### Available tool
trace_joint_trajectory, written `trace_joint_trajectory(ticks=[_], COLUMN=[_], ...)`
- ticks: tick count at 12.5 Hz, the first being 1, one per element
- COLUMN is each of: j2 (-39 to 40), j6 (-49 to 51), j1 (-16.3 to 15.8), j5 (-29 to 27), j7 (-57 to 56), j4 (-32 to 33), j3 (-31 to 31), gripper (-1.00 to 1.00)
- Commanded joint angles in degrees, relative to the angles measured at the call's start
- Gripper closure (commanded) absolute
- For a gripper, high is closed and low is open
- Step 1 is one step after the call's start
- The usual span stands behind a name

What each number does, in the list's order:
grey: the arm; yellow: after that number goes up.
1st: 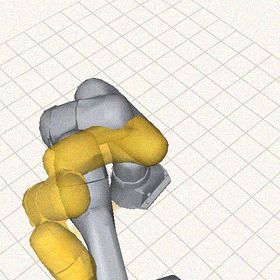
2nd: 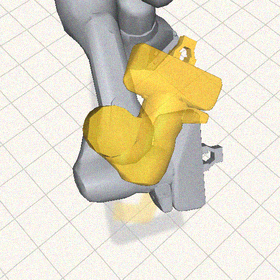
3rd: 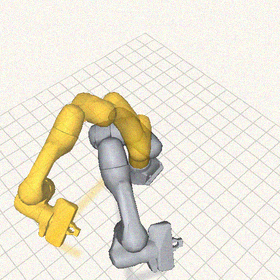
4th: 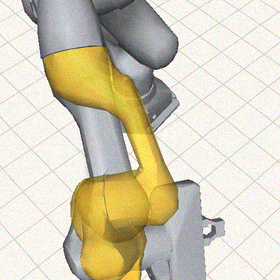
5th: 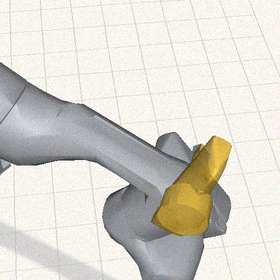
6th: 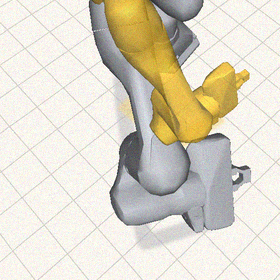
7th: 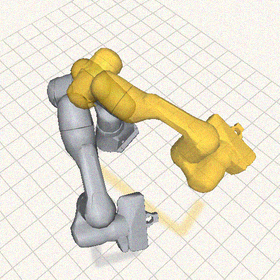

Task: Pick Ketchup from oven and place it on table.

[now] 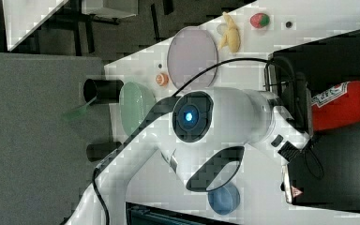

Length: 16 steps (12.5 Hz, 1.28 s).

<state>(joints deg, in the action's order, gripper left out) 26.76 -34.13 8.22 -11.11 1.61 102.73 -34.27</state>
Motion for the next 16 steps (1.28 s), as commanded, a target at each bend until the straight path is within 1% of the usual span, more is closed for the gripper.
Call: trace_joint_trajectory(ticks=[1,2,4,5,7,9,11,13,16], j2=[-1.0,-1.0,-0.9,-1.1,-1.4,-2.7,-4.8,-7.2,-11.4], j6=[0.1,0.1,-0.1,-0.1,0.0,0.2,1.5,6.0,15.9], j1=[1.0,1.0,1.0,0.9,0.9,0.4,-0.9,-3.7,-9.0], j5=[-1.2,-1.2,-1.3,-1.3,-1.2,-0.8,0.7,3.2,3.5], j7=[-1.3,-1.3,-1.3,-1.3,-1.3,-1.6,-4.1,-7.2,-7.5], j4=[-2.2,-2.0,-1.8,-2.0,-2.7,-4.8,-7.5,-10.1,-12.4], j3=[-1.5,-1.4,-1.4,-1.4,-1.4,-1.4,-1.3,-1.0,1.1], gripper=[-1.00,-0.91,-0.43,-0.24,-0.24,-0.24,-0.24,-0.24,-0.24])
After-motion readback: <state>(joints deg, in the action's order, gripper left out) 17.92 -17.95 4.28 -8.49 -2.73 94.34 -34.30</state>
